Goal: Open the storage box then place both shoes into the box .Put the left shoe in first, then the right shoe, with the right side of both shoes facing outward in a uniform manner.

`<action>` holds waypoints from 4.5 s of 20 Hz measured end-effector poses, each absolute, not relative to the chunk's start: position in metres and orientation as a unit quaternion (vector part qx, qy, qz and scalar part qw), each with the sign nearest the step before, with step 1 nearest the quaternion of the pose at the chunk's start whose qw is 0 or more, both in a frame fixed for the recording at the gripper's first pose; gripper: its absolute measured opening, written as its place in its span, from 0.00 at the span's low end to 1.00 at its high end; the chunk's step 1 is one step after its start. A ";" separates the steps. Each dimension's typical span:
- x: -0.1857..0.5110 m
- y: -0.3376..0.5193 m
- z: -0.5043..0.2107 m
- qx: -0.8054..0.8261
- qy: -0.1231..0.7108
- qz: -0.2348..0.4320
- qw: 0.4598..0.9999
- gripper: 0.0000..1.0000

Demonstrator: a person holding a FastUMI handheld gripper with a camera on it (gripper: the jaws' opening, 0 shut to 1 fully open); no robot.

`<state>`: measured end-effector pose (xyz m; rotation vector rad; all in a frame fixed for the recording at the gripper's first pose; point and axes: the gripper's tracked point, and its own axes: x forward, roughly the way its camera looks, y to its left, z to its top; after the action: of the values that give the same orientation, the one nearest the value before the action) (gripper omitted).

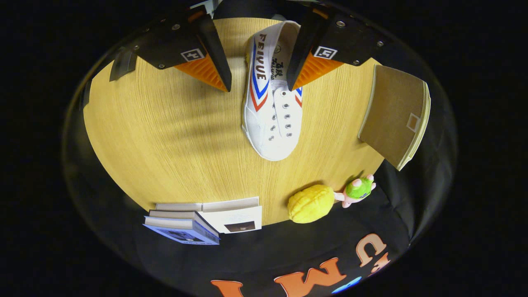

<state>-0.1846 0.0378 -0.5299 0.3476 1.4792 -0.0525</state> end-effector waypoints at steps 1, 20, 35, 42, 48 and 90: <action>-0.186 0.035 -0.535 0.159 0.673 -0.028 0.722 0.78; -0.158 0.051 -0.528 0.192 0.644 -0.027 0.740 0.08; -0.059 0.211 -0.397 0.215 0.556 0.116 0.795 0.08; -0.035 0.302 -0.357 0.212 0.523 0.199 0.801 0.08; -0.033 0.363 -0.354 0.217 0.521 0.244 0.788 0.08; 0.031 0.076 -0.170 0.042 0.139 0.048 0.988 0.88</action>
<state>0.0310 0.0757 -0.1704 0.0841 0.2795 0.0967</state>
